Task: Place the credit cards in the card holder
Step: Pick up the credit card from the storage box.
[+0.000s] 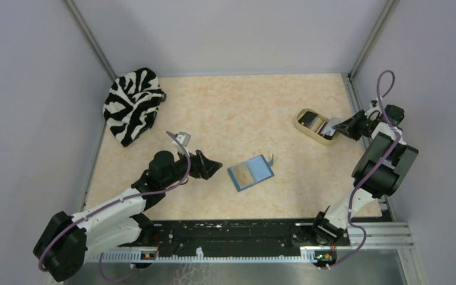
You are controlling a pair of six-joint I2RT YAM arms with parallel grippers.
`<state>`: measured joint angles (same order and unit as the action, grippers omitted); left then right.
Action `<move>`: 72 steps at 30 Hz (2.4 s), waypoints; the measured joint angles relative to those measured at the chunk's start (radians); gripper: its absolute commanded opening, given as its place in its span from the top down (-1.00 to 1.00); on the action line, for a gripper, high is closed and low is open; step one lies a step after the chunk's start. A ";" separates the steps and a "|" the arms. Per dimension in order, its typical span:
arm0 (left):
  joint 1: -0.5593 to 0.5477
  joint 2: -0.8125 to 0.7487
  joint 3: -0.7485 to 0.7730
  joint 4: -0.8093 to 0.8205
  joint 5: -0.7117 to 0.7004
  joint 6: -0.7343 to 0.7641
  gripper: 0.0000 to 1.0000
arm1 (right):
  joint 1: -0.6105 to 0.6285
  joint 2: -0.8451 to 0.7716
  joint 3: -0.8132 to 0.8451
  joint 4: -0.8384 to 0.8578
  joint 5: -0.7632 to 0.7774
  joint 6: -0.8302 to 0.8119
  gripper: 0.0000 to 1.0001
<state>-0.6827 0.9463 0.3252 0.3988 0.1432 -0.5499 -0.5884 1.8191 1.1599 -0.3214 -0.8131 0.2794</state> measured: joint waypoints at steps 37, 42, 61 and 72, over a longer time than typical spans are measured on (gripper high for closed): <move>0.000 0.132 -0.033 0.581 0.293 -0.214 -0.80 | 0.109 -0.459 -0.137 -0.082 -0.417 -0.207 1.00; 0.000 0.213 -0.032 0.709 0.324 -0.239 -0.76 | 0.246 -0.512 -0.185 0.064 -0.490 -0.127 1.00; -0.002 0.407 0.159 0.728 0.242 -0.424 -0.43 | 0.655 -0.435 -0.289 0.722 -0.515 0.643 1.00; -0.046 0.545 0.246 0.749 0.245 -0.453 0.59 | 0.785 -0.402 -0.319 0.856 -0.520 0.682 1.00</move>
<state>-0.7288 1.4910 0.5709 1.1477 0.3885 -1.0027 0.1970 1.4174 0.8413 0.5346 -1.3327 0.9615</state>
